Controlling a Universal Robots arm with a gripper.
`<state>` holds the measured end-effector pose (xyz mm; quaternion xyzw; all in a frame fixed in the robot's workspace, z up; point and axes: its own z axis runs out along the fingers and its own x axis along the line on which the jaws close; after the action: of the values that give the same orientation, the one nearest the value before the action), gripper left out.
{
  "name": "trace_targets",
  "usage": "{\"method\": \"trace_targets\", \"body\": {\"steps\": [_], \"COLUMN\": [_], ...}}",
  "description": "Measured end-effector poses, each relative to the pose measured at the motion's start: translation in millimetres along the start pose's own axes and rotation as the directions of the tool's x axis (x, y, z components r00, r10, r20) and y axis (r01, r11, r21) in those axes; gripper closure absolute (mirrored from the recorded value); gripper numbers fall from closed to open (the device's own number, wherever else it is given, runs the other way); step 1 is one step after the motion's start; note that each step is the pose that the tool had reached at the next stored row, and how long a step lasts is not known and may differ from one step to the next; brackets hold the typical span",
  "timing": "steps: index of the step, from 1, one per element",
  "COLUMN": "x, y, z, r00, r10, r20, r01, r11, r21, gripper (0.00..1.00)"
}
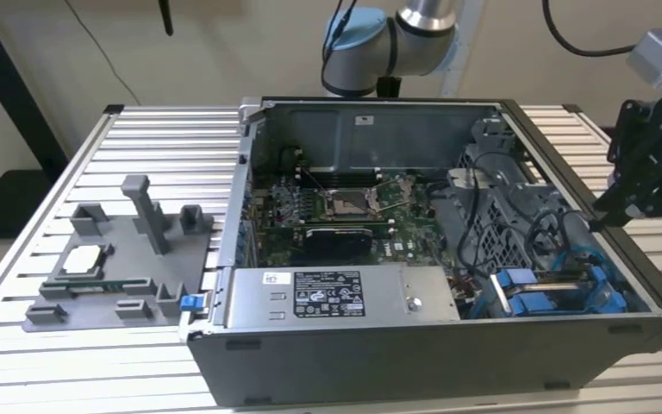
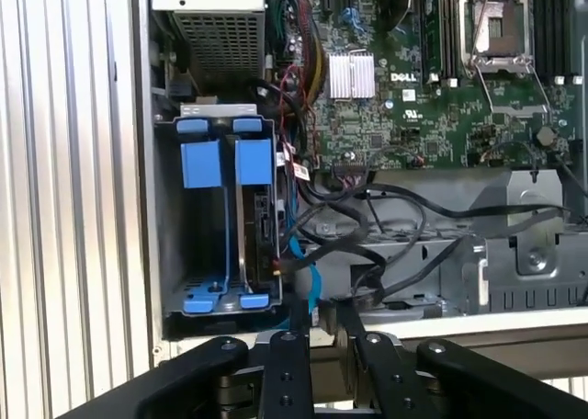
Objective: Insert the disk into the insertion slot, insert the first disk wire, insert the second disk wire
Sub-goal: 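Insert the second disk wire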
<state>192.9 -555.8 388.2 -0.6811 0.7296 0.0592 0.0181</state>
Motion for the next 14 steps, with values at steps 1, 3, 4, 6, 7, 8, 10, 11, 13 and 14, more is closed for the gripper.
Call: {"method": "trace_targets", "body": {"steps": [1,3,4,6,7,8,10,11,13,14], "x": [-1.9,-3.8,-3.9,-3.8,-3.8,-3.7,-3.6,-3.5,-3.3,-3.3], "y": [-0.9,-1.8,-2.3,-2.9,-3.2,-3.3,-3.5,-3.5,-3.6,-3.7], "z": [0.6,2.2,2.9,4.3,4.9,5.7,7.0,7.8,9.4,10.0], "r00": [1.0000,1.0000,1.0000,0.9999,0.9999,0.9998,0.9996,0.9995,0.9994,0.9994], "r10": [0.000,-0.001,-0.003,-0.012,-0.017,-0.022,-0.029,-0.031,-0.035,-0.035], "r20": [0.0000,-0.0003,-0.0004,-0.0013,-0.0017,-0.0020,-0.0034,-0.0044,-0.0059,-0.0063], "r01": [0.000,0.001,0.003,0.012,0.017,0.022,0.029,0.031,0.035,0.035], "r11": [1.0000,1.0000,1.0000,0.9999,0.9999,0.9998,0.9996,0.9995,0.9994,0.9994], "r21": [0.0000,0.0000,-0.0001,-0.0012,-0.0017,-0.0022,-0.0030,-0.0032,-0.0035,-0.0036], "gripper": [0.00,0.00,0.00,0.00,0.00,0.00,0.00,0.00,0.00,0.00]}}
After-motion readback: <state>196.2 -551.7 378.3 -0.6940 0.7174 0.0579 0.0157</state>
